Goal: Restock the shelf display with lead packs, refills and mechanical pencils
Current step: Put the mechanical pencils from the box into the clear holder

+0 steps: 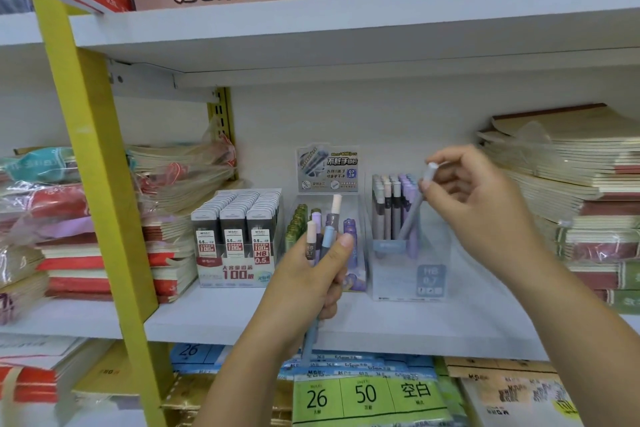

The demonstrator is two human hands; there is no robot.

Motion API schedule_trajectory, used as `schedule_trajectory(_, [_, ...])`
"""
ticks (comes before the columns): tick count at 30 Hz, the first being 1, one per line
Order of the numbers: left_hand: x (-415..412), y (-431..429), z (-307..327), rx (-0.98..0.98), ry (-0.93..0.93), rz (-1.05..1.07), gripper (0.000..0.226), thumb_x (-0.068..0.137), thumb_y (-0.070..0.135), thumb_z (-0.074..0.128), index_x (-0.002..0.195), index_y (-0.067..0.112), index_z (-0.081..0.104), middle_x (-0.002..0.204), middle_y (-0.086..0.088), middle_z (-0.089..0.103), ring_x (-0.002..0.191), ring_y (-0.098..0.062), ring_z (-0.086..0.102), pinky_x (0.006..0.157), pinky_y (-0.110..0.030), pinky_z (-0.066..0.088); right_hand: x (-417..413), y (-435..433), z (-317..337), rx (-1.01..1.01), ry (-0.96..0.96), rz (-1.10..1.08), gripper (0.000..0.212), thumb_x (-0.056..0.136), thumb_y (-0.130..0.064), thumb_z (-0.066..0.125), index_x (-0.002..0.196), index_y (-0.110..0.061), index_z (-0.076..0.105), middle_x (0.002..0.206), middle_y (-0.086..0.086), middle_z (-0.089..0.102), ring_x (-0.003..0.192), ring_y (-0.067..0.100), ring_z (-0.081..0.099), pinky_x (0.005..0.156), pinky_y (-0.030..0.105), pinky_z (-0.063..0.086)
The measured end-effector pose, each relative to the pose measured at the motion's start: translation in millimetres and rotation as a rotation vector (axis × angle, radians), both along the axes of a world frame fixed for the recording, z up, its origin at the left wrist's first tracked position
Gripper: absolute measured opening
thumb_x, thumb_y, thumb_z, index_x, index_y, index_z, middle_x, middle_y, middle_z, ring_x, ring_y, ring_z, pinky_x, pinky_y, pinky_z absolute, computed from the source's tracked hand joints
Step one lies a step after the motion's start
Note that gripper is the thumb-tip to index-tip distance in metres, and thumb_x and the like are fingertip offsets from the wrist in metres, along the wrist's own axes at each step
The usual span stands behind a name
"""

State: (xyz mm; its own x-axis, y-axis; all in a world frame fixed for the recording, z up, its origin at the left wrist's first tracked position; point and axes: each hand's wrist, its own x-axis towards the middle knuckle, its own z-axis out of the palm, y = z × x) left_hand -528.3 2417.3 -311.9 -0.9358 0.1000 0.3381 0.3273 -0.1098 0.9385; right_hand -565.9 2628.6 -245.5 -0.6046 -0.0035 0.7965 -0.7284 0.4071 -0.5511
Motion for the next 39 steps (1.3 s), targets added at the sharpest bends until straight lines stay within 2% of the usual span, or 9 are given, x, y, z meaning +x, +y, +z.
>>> schedule_trajectory(3, [-0.5, 1.0, -1.1, 0.010, -0.032, -0.016, 0.026, 0.085, 0.045, 0.069, 0.074, 0.026, 0.055, 0.061, 0.005, 0.044, 0.045, -0.010, 0.029, 0.041, -0.022, 0.025, -6.5, -4.5, -8.5, 0.104, -0.006, -0.052, 0.025, 0.086, -0.005, 0.068, 0.093, -0.026, 0.057, 0.078, -0.009, 0.064, 0.073, 0.004, 0.060, 0.065, 0.008, 0.045])
schedule_trajectory(6, [-2.6, 0.3, -3.1, -0.003, -0.040, -0.037, 0.024, 0.098, 0.031, 0.061, 0.074, 0.028, 0.054, 0.065, 0.005, 0.044, 0.047, -0.011, 0.029, 0.042, -0.022, 0.026, -10.2, -4.7, -10.8, 0.149, -0.013, -0.066, 0.024, 0.086, -0.007, 0.068, 0.094, -0.027, 0.057, 0.081, -0.009, 0.065, 0.075, 0.004, 0.061, 0.066, 0.009, 0.046])
schedule_trajectory(12, [-3.7, -3.1, -4.7, 0.006, -0.038, -0.058, 0.006, 0.086, 0.031, 0.061, 0.081, 0.029, 0.062, 0.070, 0.000, 0.045, 0.047, -0.012, 0.032, 0.042, -0.023, 0.029, -10.8, -4.2, -11.3, 0.216, 0.022, -0.114, 0.030, 0.087, -0.012, 0.067, 0.097, -0.035, 0.050, 0.077, -0.010, 0.063, 0.075, -0.001, 0.059, 0.064, 0.009, 0.045])
schedule_trajectory(15, [-5.0, -5.4, -7.5, 0.013, -0.027, -0.055, 0.015, 0.085, 0.039, 0.065, 0.082, 0.025, 0.059, 0.070, 0.001, 0.049, 0.048, -0.011, 0.035, 0.043, -0.023, 0.031, -14.8, -7.3, -14.5, 0.212, 0.034, -0.134, 0.031, 0.086, -0.012, 0.068, 0.094, -0.038, 0.053, 0.076, -0.012, 0.062, 0.074, 0.003, 0.059, 0.064, 0.012, 0.045])
schedule_trajectory(19, [-4.8, -5.7, -7.2, 0.030, -0.028, -0.052, 0.018, 0.082, 0.043, 0.066, 0.087, 0.025, 0.062, 0.071, 0.002, 0.051, 0.048, -0.010, 0.037, 0.043, -0.022, 0.034, -20.2, -13.3, -17.2, 0.173, 0.112, -0.174, 0.023, 0.079, -0.017, 0.075, 0.095, -0.027, 0.061, 0.081, -0.007, 0.056, 0.074, 0.004, 0.054, 0.064, 0.008, 0.040])
schedule_trajectory(27, [-0.8, -4.3, -6.5, -0.001, 0.006, -0.032, 0.015, 0.100, 0.028, 0.057, 0.105, 0.021, 0.069, 0.071, 0.000, 0.059, 0.050, -0.011, 0.045, 0.045, -0.023, 0.041, -25.9, -19.4, -18.2, 0.175, 0.121, -0.225, 0.024, 0.082, -0.007, 0.071, 0.101, -0.023, 0.067, 0.088, -0.003, 0.052, 0.076, 0.007, 0.051, 0.069, 0.010, 0.038])
schedule_trajectory(30, [0.2, -4.6, -4.9, -0.016, 0.030, -0.033, 0.017, 0.101, 0.024, 0.054, 0.109, 0.020, 0.068, 0.077, -0.004, 0.066, 0.052, -0.013, 0.051, 0.050, -0.026, 0.048, -29.2, -17.7, -18.1, 0.245, 0.109, -0.335, 0.023, 0.083, -0.018, 0.071, 0.103, -0.030, 0.070, 0.095, -0.002, 0.042, 0.089, 0.013, 0.044, 0.074, 0.022, 0.035])
schedule_trajectory(36, [2.7, -5.1, -1.9, 0.016, -0.007, -0.087, 0.036, 0.086, 0.036, 0.063, 0.116, 0.016, 0.065, 0.098, -0.009, 0.076, 0.065, -0.019, 0.067, 0.067, -0.033, 0.059, -31.1, -14.0, -20.8, 0.354, 0.077, -0.419, 0.024, 0.084, -0.020, 0.070, 0.106, -0.029, 0.072, 0.093, -0.001, 0.036, 0.093, 0.012, 0.030, 0.073, 0.018, 0.022])
schedule_trajectory(39, [3.6, -4.6, -0.2, 0.033, -0.003, -0.099, 0.040, 0.086, 0.037, 0.063, 0.118, 0.013, 0.062, 0.105, -0.011, 0.076, 0.070, -0.021, 0.071, 0.069, -0.033, 0.060, -23.8, -15.0, -17.6, 0.368, 0.061, -0.446, 0.027, 0.089, -0.022, 0.065, 0.116, -0.025, 0.069, 0.099, -0.002, 0.038, 0.100, 0.018, 0.036, 0.079, 0.019, 0.023])
